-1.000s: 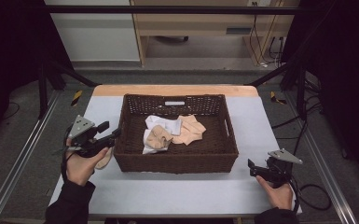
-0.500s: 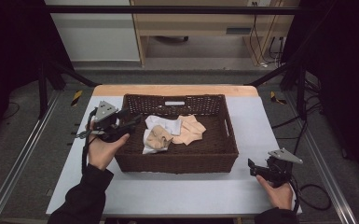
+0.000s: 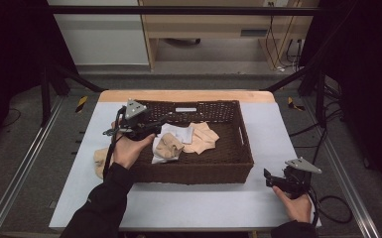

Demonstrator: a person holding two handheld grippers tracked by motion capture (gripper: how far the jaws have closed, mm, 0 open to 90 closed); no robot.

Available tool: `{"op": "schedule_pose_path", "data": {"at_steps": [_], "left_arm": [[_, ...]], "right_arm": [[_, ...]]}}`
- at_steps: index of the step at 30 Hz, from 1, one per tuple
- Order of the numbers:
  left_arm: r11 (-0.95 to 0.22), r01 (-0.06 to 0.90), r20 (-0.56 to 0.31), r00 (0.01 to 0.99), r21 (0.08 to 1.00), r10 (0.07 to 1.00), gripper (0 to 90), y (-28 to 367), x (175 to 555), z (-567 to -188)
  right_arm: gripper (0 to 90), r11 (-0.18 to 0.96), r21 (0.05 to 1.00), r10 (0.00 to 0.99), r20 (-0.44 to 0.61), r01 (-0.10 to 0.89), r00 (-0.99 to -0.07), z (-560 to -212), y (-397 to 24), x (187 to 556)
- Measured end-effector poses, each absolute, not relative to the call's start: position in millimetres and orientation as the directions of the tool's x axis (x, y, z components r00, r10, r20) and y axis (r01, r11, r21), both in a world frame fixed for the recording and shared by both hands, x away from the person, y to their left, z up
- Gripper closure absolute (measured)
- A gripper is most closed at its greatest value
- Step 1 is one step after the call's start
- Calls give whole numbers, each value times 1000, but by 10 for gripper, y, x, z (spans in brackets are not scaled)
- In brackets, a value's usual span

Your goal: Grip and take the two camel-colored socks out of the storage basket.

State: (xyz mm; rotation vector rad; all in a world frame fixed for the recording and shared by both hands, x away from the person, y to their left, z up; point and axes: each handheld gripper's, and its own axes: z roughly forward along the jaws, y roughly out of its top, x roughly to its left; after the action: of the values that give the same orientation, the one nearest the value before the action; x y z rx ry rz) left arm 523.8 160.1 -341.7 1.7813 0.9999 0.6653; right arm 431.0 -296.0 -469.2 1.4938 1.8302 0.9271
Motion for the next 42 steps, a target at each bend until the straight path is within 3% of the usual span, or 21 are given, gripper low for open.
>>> {"op": "schedule_pose_path", "data": {"at_steps": [22, 42], "left_arm": [[-314, 483, 20, 521, 817, 853, 361, 1384, 5630, -4056], [-420, 574, 33, 563, 702, 826, 319, 1309, 5694, -4298]], "right_arm": [[59, 128, 813, 981, -20, 568, -193, -4695, -2963, 4314], [59, 126, 811, 981, -16, 572, -194, -4699, -2955, 4316]]}}
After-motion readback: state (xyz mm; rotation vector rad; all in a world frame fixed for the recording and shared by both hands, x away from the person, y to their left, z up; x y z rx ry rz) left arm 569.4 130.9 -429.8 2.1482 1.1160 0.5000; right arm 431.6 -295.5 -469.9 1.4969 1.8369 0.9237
